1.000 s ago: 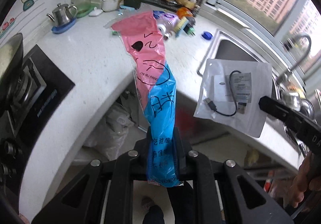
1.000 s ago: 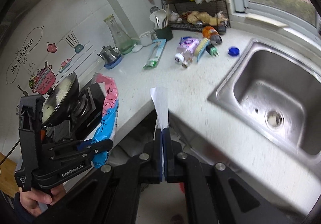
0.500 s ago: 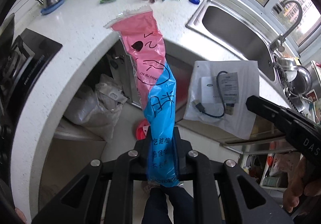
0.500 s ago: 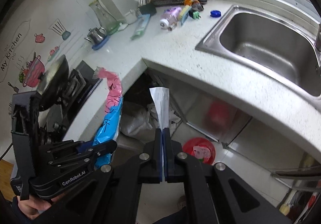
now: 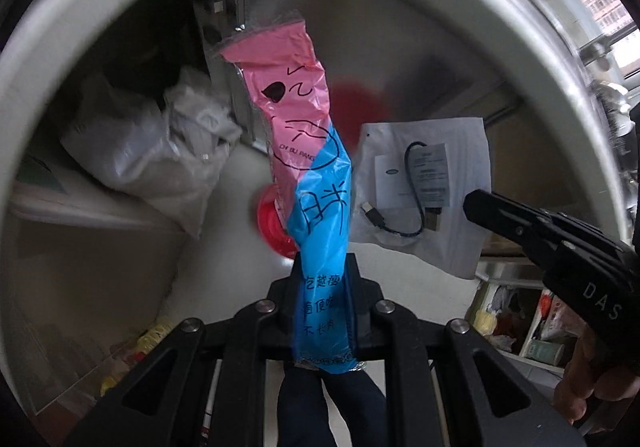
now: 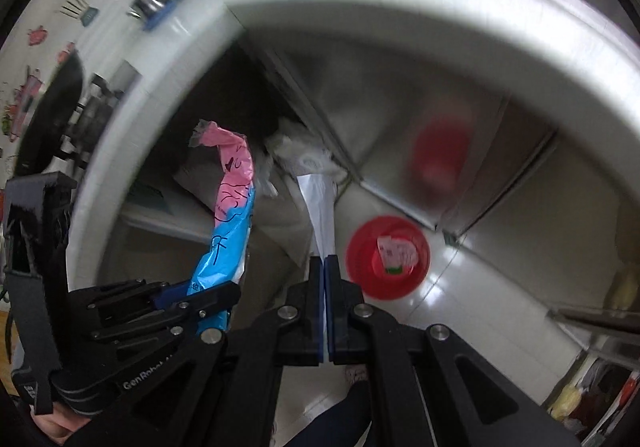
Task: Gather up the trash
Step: 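Carry both bags down over the red bucket with both tools, then open the left tool over the bucket while the right tool releases the clear bag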
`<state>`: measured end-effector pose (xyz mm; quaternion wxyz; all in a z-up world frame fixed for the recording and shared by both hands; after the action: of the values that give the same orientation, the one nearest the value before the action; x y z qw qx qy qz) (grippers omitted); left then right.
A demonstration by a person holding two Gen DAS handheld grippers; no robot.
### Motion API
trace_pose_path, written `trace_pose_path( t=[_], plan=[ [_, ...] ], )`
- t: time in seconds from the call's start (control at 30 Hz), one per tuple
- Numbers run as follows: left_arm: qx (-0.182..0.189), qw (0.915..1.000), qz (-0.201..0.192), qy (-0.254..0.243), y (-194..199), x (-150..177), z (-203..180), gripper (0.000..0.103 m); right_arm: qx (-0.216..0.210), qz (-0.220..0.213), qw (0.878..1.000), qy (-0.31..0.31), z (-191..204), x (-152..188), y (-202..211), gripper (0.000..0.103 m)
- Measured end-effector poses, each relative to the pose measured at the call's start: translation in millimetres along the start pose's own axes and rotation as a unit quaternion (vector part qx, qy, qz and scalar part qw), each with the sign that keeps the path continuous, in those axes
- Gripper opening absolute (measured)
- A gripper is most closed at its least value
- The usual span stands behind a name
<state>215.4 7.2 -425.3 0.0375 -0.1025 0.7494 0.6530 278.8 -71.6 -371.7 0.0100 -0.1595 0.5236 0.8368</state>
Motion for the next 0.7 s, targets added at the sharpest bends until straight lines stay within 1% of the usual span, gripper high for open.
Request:
trace_pose_path(
  t=[0.13,0.2,0.23,0.3,0.37,0.4,0.53,0.63,0.7],
  plan=[
    [-0.003,0.9996,0.027,0.006,-63.8,6.2,8.8,0.014,-0.003,0.031,0.999,-0.012,-29.6,12.6,-58.1,0.001],
    [-0.005,0.9991,0.040,0.009,-106.1,11.2,12.0,0.014,-0.004,0.042,0.999,-0.021,-48.5,21.1,-86.1,0.001],
    [-0.007,0.9989,0.047,0.009,-120.1,12.7,12.6,0.014,-0.003,0.047,0.999,-0.026,-57.1,22.9,-102.3,0.001],
    [-0.007,0.9979,0.064,0.007,-164.2,15.9,14.6,0.014,0.006,0.058,0.998,-0.036,-77.0,29.4,-132.6,0.001],
    [-0.012,0.9972,0.074,0.002,-196.7,17.3,16.5,0.014,0.008,0.068,0.997,-0.048,-97.6,35.6,-163.2,0.001],
    [-0.011,0.9968,0.079,0.001,-216.2,18.3,18.5,0.014,0.009,0.071,0.996,-0.051,-104.6,38.8,-175.3,0.001],
    [-0.013,0.9956,0.093,-0.005,-271.4,22.8,15.3,0.014,0.013,0.088,0.994,-0.064,-136.8,48.6,-217.6,0.001],
    [-0.006,0.9942,0.106,-0.011,-310.8,25.1,14.9,0.014,0.022,0.093,0.994,-0.053,-151.9,53.1,-244.8,0.001],
    [-0.005,0.9938,0.109,-0.022,-339.1,26.0,13.9,0.014,0.029,0.091,0.994,-0.049,-159.8,56.0,-260.0,0.001]
  ],
)
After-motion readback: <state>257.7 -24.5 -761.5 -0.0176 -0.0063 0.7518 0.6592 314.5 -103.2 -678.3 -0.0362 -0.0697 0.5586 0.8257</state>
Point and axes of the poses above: each gripper's, at about its wrist camera, not at the fingertips, and y roughly against the way its jaws point, z to its left, x to its underside, the point moved 2 cm from there along -y, roughly the way its jaws point, and after that the axes turned 4 degrees about -x, right-handed, at the moved point
